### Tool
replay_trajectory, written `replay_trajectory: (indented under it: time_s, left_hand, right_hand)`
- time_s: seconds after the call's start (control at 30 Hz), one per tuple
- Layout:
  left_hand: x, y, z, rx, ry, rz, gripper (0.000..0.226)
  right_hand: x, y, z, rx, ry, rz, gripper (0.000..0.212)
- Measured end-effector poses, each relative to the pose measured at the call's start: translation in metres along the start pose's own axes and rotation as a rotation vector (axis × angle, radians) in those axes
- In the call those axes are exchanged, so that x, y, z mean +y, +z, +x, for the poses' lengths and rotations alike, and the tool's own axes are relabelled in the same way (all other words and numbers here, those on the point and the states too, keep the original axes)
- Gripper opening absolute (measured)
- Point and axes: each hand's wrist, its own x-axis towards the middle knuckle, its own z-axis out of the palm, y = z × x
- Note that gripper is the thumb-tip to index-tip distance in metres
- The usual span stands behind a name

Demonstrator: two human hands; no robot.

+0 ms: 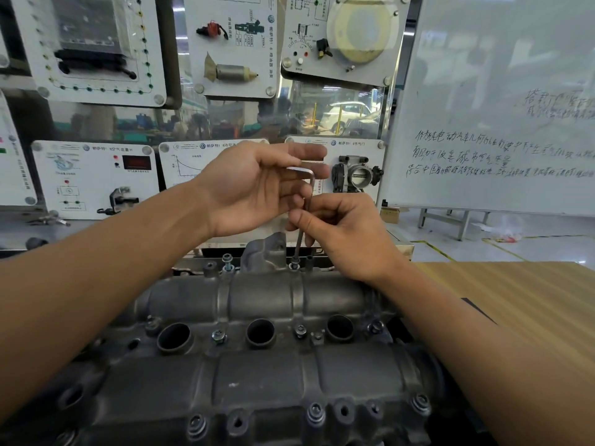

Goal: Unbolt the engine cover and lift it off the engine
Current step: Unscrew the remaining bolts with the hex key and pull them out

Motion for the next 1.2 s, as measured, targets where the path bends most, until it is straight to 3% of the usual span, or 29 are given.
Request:
replay_trajectory:
  time_s: [0.2,0.4,0.47,0.57,0.73,0.83,0.93,1.03,1.13,1.2]
  left_hand:
    - [0.003,-0.007,-0.006,-0.123,0.031,0.047,0.027]
    - [-0.003,0.019,-0.002,0.256,0.230,0.557,0.029]
    - [-0.006,0.022,0.001,0.395,0.268,0.575,0.021]
    - [-0.005,0.023,0.005,0.471,0.131,0.453,0.008]
    - [-0.001,0.011,0.004,0.231,-0.010,0.018,0.025]
    - [-0.002,0.001,-0.002,0.012,-0.003,-0.035,0.026]
    - [-0.002,-0.004,-0.006,-0.100,0.021,-0.018,0.029]
    - [0.000,0.001,-0.006,-0.070,0.077,0.171,0.028]
    - [-0.002,0.017,-0.002,0.134,0.224,0.523,0.020]
    - [-0.006,0.026,0.003,0.293,0.288,0.621,0.021]
  right_hand:
    - [0.000,0.000,-0.001,0.004,0.005,0.058,0.005]
    - [-0.003,0.002,-0.002,-0.017,-0.004,0.050,0.004]
    - [-0.003,0.002,-0.003,-0.034,-0.013,0.042,0.005]
    - [0.000,0.000,-0.003,-0.047,-0.032,0.029,0.009]
    - [0.000,-0.001,-0.001,-0.014,-0.052,-0.028,0.004]
    - [0.002,-0.003,-0.001,-0.009,-0.037,-0.032,0.006]
    - [0.002,-0.002,-0.002,-0.014,-0.034,-0.030,0.006]
    - [0.001,0.000,-0.002,0.001,-0.033,-0.001,0.007]
    - [-0.003,0.001,-0.003,-0.007,-0.045,0.007,0.007]
    - [-0.005,0.002,-0.004,-0.014,-0.052,-0.001,0.006]
